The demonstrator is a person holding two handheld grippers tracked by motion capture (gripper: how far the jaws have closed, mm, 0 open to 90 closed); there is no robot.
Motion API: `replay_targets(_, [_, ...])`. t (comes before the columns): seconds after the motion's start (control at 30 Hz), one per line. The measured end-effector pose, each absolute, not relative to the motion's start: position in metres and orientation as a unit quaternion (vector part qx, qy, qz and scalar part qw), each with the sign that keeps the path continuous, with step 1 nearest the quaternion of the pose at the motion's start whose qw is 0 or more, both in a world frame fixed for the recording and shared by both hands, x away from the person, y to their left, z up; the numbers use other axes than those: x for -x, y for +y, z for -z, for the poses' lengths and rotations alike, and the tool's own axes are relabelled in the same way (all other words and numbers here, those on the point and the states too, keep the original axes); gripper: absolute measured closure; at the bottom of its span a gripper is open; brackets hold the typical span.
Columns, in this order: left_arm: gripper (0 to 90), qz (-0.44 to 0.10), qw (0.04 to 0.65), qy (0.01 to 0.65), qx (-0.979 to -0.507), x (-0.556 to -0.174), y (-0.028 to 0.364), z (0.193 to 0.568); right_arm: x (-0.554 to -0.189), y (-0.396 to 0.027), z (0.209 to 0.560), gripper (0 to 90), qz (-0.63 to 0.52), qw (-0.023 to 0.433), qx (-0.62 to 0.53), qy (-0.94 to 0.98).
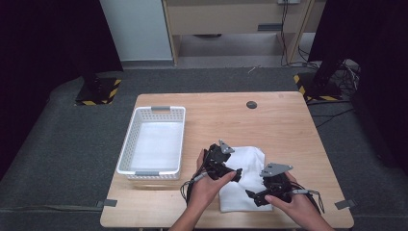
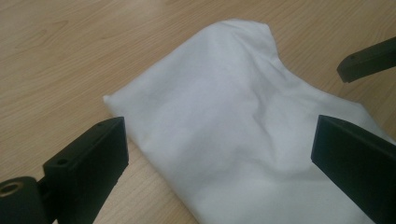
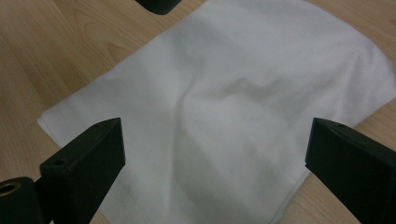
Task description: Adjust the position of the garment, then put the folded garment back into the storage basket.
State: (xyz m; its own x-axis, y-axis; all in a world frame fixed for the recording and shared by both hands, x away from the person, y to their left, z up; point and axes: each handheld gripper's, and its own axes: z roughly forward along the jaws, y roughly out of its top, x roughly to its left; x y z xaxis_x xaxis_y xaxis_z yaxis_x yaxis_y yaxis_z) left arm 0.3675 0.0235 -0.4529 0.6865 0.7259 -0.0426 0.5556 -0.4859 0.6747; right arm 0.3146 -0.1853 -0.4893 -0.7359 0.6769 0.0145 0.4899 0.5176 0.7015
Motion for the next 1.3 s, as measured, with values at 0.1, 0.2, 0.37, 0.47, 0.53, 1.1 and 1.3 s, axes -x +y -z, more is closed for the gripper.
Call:
replay_targets(0.1, [3.8,-0.119,0.345,0.374,-0.852,-0.372,0.023,0.451,-0.313,-0.186,0.487,4.4,-0.358,0.132,-0.337,0.861])
replay_targets(0.2, [3.8,-0.115,0.347,0.378,-0.851,-0.378,0.025,0.451,-0.311,-0.187,0.486,4.6,-0.360,0.134,-0.334,0.861])
replay_targets(0.37, [4.1,-0.118,0.347,0.387,-0.846,-0.388,0.029,0.450,-0.308,-0.188,0.489,4.5,-0.356,0.134,-0.328,0.865])
replay_targets(0.47, [4.3,-0.118,0.345,0.390,-0.845,-0.392,0.032,0.450,-0.307,-0.189,0.493,4.5,-0.354,0.132,-0.330,0.865])
replay_targets(0.53, [4.5,-0.118,0.344,0.391,-0.845,-0.394,0.032,0.451,-0.305,-0.191,0.496,4.8,-0.351,0.130,-0.330,0.867])
replay_targets(1.1, [7.4,-0.122,0.327,0.397,-0.849,-0.408,0.027,0.469,-0.294,-0.205,0.508,9.5,-0.355,0.129,-0.339,0.862])
replay_targets(1.3, [10.0,-0.126,0.326,0.404,-0.845,-0.413,0.025,0.476,-0.290,-0.210,0.510,13.2,-0.355,0.127,-0.339,0.862])
